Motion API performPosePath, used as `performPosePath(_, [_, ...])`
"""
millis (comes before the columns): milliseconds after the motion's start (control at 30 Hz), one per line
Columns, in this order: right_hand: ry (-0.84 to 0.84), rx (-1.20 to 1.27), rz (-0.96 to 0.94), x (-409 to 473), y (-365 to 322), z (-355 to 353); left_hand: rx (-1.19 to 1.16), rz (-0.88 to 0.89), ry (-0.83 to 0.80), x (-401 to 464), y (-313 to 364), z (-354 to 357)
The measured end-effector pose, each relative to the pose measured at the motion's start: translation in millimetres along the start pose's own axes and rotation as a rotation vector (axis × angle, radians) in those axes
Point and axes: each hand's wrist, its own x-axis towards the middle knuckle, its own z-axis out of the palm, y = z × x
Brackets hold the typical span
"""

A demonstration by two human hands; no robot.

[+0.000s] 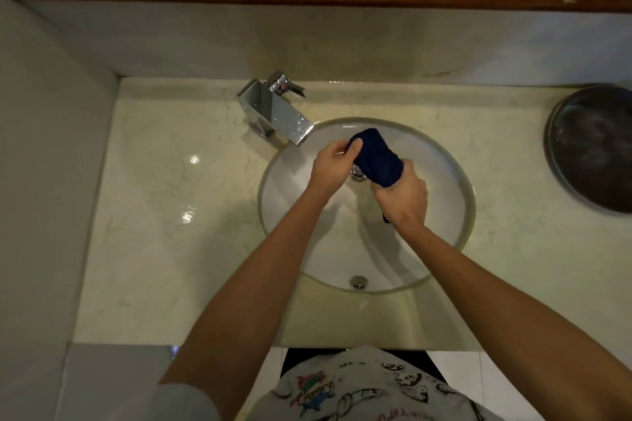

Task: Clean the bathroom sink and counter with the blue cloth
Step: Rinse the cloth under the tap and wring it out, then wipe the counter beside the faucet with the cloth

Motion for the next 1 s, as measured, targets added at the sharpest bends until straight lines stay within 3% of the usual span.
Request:
performPosePath(200, [-0.126, 0.169, -0.065, -12.5, 7.4, -40.1, 0.027, 0.234, -0.067, -36.6, 34.0, 3.8])
performPosePath(333, [-0.510, 0.383, -0.090, -6.9, 3.6, -81.1, 0.030, 0.303, -0.202, -73.0, 76.9, 0.0])
performPosePath(500, [-0.725, 0.296, -0.537, 11.0, -39.7, -152.0, 0.201, 0.311, -0.413, -119.7, 139.5, -15.3])
performPosePath(600, [-0.829, 0.196, -0.625, 23.5, -60.4, -171.8, 0.377, 0.342, -0.340, -136.0, 158.2, -29.0])
performPosePath(700, [-0.789, 0.176, -0.605, 26.4, -68.2, -179.4, 0.551, 0.344, -0.079, -142.9, 147.9, -43.8])
performPosePath(767, [-0.773, 0.236, -0.595, 16.8, -75.7, -177.6, 0.404, 0.220, -0.014, -154.4, 137.4, -44.8])
performPosePath(867, [-0.726, 0.469, -0.447, -3.3, -88.0, -167.5, -0.160, -0.040, -0.096, -173.0, 123.0, -41.6])
performPosePath(900, [-0.702, 0.528, -0.396, -7.7, -91.5, -163.8, -0.222, -0.050, -0.109, -177.8, 116.2, -41.5])
performPosePath(1000, [-0.735, 0.582, -0.289, -14.6, -96.3, -153.7, -0.065, 0.055, 0.002, -183.5, 93.4, -45.5])
